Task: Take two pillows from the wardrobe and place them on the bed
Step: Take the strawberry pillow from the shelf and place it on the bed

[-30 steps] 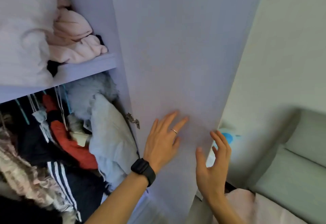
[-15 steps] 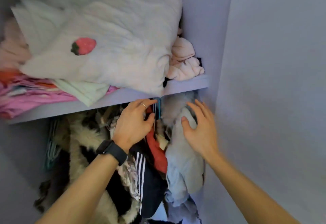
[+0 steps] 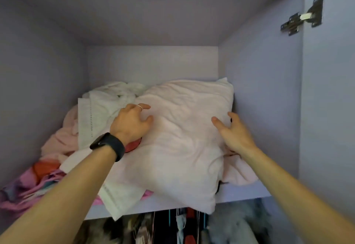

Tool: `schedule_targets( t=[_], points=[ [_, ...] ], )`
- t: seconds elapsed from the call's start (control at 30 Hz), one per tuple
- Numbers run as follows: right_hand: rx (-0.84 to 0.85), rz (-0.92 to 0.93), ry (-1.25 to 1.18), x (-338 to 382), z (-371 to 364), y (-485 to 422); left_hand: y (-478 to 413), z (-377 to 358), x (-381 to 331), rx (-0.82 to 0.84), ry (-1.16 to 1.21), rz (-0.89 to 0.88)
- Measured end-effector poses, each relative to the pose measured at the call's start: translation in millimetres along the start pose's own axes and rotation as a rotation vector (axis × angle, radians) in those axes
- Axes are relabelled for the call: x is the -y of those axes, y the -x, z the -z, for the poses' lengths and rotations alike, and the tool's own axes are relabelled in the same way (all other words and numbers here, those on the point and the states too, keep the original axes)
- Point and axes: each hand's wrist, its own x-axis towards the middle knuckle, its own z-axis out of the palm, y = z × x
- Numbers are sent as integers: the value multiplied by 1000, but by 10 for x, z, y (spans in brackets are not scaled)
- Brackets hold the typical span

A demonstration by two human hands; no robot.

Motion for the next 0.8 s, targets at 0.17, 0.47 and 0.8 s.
schedule_targets(
  t=[0.17, 0.47, 0.8],
  points=[
    [122, -240, -23, 167, -189, -903, -741, -134, -38, 33, -150, 125],
    [-113, -275, 45, -419, -1023, -1018, -1493, -813, 19, 44, -3, 322],
    [-262, -94, -72, -337, -875, -987, -1142, -649, -249, -215, -51, 187]
  ],
)
